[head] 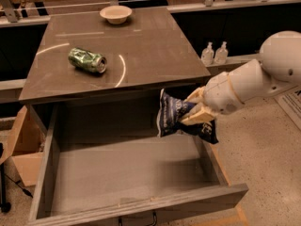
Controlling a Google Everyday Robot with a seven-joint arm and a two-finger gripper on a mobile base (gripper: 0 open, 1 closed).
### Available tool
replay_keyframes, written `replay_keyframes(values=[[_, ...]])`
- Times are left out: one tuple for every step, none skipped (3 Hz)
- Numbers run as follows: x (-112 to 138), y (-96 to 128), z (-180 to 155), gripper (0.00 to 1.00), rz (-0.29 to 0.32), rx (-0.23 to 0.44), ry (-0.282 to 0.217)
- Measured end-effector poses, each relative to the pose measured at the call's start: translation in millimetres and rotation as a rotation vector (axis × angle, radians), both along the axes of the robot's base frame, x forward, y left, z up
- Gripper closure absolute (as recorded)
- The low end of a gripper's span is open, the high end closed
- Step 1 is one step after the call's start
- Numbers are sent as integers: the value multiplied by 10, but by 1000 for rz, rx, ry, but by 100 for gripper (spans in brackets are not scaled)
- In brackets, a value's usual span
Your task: Pick blue chip bag from top drawer and place on counter
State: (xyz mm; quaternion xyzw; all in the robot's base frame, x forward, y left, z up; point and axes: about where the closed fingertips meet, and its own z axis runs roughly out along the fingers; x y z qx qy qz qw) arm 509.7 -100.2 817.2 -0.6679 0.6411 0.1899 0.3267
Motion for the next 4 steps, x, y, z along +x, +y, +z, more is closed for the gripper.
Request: replay_keyframes(values=[[377, 17, 502, 100, -116, 152, 23], [787, 254, 911, 100, -200, 244, 19], [1221, 515, 1188, 100, -271, 281, 18], [1644, 818, 1381, 100, -328, 301, 19]])
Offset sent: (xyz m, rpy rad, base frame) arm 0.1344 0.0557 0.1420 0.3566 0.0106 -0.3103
